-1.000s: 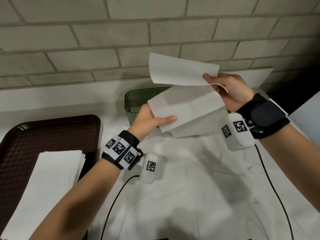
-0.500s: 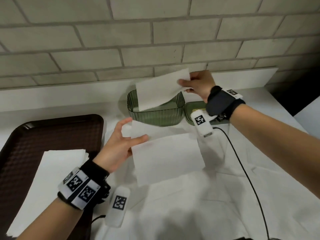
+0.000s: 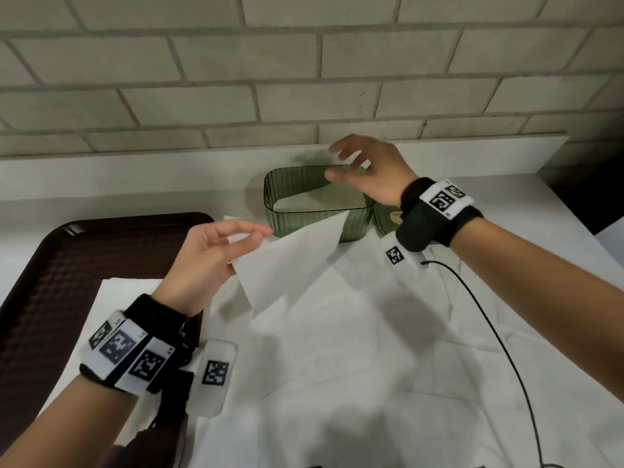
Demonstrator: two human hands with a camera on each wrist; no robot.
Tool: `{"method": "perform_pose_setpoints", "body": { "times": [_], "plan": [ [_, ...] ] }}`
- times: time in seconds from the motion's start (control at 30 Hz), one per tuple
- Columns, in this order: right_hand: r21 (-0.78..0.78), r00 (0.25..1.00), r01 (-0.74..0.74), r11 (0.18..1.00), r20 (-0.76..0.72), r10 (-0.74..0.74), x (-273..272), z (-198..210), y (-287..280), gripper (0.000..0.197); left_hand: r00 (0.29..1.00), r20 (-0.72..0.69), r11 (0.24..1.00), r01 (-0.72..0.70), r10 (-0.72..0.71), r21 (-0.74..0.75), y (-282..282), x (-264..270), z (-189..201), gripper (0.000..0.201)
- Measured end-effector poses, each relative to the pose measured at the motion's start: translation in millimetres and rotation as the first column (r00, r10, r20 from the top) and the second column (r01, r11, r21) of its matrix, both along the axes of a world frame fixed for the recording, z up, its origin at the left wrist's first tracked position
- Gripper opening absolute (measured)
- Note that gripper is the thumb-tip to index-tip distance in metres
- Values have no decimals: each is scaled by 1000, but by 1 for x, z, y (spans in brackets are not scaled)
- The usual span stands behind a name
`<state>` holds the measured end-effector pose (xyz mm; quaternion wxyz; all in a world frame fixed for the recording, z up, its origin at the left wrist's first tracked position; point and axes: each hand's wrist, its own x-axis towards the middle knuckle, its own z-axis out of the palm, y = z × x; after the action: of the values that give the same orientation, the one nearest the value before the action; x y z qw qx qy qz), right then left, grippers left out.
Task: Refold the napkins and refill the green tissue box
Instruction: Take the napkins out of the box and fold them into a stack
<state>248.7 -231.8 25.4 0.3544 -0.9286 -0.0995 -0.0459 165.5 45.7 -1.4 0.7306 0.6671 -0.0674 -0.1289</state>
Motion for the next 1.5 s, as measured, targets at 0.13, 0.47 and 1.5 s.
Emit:
{"method": "perform_pose_setpoints", "body": {
  "times": [0.13, 0.47, 1.5],
  "plan": [
    [-45, 933, -313, 949, -199, 299, -44, 6, 7, 46, 999, -31, 1000, -16, 16, -2, -6, 6, 2, 19],
    [364, 976, 61, 929, -218, 21, -24, -16, -22, 46, 993, 104, 946, -86, 56, 312, -22, 32, 8, 38],
    [-509, 982, 166, 845, 160, -97, -6, -26, 3, 50, 880, 444, 265, -394, -167, 880, -54, 91, 15, 26]
  ]
}}
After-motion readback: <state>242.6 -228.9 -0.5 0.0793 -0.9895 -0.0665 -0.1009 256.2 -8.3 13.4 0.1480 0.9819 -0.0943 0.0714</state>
